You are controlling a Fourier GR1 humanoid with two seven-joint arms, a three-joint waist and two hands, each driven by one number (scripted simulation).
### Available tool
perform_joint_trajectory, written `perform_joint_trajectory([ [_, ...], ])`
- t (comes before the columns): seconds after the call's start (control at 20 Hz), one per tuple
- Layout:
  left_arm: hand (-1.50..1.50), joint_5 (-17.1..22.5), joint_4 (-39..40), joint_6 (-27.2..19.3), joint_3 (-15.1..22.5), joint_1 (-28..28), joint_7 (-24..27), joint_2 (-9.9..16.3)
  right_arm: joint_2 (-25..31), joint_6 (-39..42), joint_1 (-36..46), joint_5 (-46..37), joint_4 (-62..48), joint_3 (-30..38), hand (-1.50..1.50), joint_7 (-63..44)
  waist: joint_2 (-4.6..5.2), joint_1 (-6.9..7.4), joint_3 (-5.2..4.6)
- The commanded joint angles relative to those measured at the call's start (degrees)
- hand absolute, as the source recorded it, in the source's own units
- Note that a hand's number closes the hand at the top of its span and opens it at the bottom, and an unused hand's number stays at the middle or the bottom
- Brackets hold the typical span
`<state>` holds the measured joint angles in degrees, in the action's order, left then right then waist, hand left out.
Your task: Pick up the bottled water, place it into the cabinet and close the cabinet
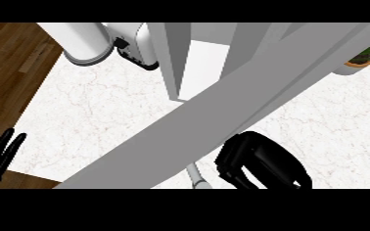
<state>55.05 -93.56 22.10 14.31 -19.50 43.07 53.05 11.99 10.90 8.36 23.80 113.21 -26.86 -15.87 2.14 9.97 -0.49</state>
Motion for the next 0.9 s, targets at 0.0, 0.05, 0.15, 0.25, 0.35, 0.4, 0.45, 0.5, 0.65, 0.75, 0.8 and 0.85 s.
perform_joint_trajectory([
  [0.0,-1.5,1.28,1.1,2.4,-0.71,-0.38,0.48,0.13,-5.58,-7.04,11.44,-2.39,-11.86,7.39,1.5,-1.75,-0.23,-1.19,0.17],
  [0.05,-1.5,0.57,1.44,2.52,-0.39,-0.68,0.49,-0.06,-6.88,-8.92,14.75,-3.02,-14.32,8.4,1.5,-2.84,-0.48,-1.63,0.15],
  [0.15,-1.5,1.81,0.3,2.99,-1.48,-0.85,0.04,0.72,-8.16,-10.47,21.46,-4.42,-21.05,10.38,1.5,-3.56,-0.7,-1.77,0.28],
  [0.25,-1.5,2.6,1.26,3.75,-2.07,-1.69,0.0,0.6,-9.17,-11.44,26.36,-5.03,-28.14,13.44,1.5,-1.67,-0.71,-2.53,0.36],
  [0.35,-1.5,3.5,0.52,3.53,-2.77,-1.5,-0.85,0.85,-8.28,-9.26,32.02,-4.77,-35.87,15.68,1.5,-0.48,-0.69,-3.26,0.44],
  [0.4,-1.5,1.95,1.43,3.67,-2.35,-1.59,0.13,-0.2,-8.32,-10.36,34.65,-5.74,-38.66,16.43,1.5,-0.96,-0.69,-3.18,0.36],
  [0.45,-1.5,3.09,1.34,4.42,-2.98,-0.21,-1.15,0.74,-9.57,-9.52,35.15,-5.99,-41.69,15.83,1.5,1.36,-0.5,-3.69,0.41],
  [0.5,-1.5,3.29,0.81,4.35,-3.2,-0.91,-0.91,0.52,-8.25,-9.2,37.42,-5.24,-42.51,17.8,1.5,0.18,-0.62,-3.41,0.42],
  [0.65,-1.5,2.24,1.82,4.63,-2.99,-0.74,-0.85,-0.51,-9.68,-10.14,38.27,-6.3,-45.51,18.26,1.5,3.32,-0.62,-4.15,0.39],
  [0.75,-1.5,1.55,-1.17,3.8,-2.71,-1.59,-0.89,-0.84,-9.36,-8.94,38.96,-6.63,-47.6,17.96,1.5,3.93,-0.85,-3.85,0.47],
  [0.8,-1.5,2.4,0.41,4.32,-3.61,-0.85,-1.44,-0.34,-9.6,-8.77,39.27,-6.68,-48.32,17.92,1.5,4.34,-0.69,-4.17,0.44],
  [0.85,-1.5,1.78,0.72,3.73,-3.06,-0.78,-1.61,-1.12,-9.67,-8.98,39.7,-6.22,-48.47,18.63,1.5,4.27,-0.72,-4.52,0.42],
])
